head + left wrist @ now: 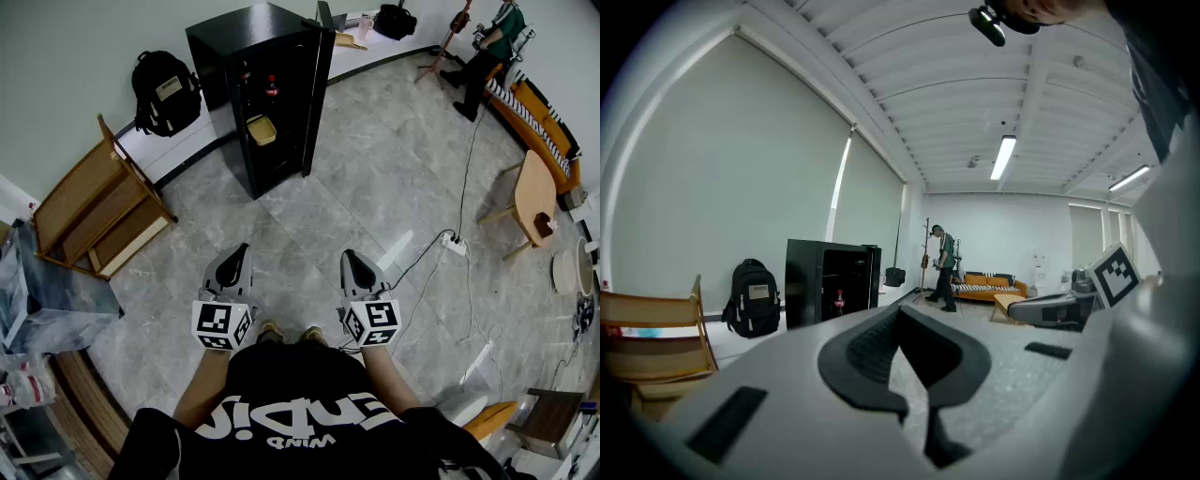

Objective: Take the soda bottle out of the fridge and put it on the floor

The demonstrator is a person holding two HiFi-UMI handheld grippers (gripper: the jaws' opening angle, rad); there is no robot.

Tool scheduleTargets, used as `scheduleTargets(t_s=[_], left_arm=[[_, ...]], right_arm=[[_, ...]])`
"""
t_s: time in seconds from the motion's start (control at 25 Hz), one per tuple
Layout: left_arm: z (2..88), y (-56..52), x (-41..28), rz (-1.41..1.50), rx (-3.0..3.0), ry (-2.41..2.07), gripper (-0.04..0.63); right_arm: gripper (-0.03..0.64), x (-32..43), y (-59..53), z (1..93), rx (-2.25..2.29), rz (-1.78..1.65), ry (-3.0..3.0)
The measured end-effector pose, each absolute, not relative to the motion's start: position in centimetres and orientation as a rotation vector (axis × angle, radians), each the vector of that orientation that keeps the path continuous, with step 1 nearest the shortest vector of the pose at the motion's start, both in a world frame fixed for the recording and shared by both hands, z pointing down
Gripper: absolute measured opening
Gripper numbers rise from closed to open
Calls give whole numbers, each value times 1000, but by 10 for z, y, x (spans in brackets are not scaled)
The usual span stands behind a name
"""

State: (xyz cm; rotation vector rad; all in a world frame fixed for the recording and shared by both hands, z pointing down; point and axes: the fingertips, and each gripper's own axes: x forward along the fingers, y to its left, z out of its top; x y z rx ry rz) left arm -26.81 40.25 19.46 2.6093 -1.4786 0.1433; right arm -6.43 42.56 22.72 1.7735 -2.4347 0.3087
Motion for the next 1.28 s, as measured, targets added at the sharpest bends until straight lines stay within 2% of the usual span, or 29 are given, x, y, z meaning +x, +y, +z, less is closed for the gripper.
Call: scheduleTargets(t_s=[0.76, 1.28], left_arm=[[208, 372, -293, 167, 2698, -1332, 6], [224, 275, -275, 133, 2702, -1315, 6]], right_arm=[[23, -86, 399, 232, 1964, 315, -2335], [23, -58, 311, 251, 2023, 319, -2321]])
